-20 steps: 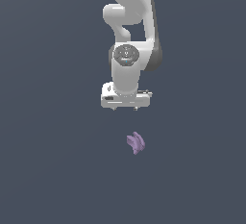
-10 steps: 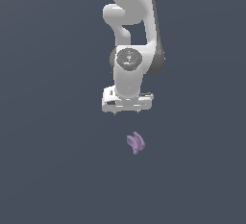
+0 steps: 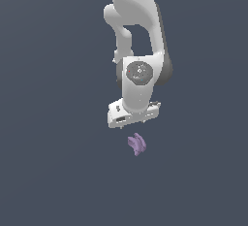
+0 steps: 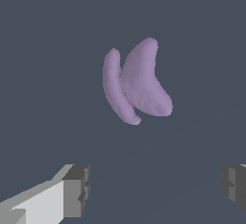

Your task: Pick up the object and move it to a goal position.

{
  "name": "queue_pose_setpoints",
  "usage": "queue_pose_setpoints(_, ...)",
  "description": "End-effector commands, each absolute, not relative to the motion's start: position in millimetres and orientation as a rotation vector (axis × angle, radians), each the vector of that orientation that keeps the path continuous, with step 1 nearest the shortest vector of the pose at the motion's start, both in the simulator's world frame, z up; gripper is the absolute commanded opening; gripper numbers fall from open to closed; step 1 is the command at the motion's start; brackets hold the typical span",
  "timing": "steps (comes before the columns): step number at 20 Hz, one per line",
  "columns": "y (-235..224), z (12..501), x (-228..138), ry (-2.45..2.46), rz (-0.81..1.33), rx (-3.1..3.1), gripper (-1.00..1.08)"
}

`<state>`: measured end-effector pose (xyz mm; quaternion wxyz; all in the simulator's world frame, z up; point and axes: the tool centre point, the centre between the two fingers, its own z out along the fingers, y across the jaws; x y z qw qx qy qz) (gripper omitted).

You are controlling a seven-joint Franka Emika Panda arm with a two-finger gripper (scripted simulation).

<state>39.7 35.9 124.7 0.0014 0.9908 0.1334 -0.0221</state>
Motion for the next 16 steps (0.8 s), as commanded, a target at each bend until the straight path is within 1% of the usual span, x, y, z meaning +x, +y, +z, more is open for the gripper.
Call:
queue_pose_setpoints(1,43,120,54,0.513,-0.054,3.096,1.00)
queue_pose_setpoints(8,56,110,81,0.701,-0.019,3.061,1.00)
queue_pose_setpoints(16,63,105,95,0.792,-0.001,3.040,1.00)
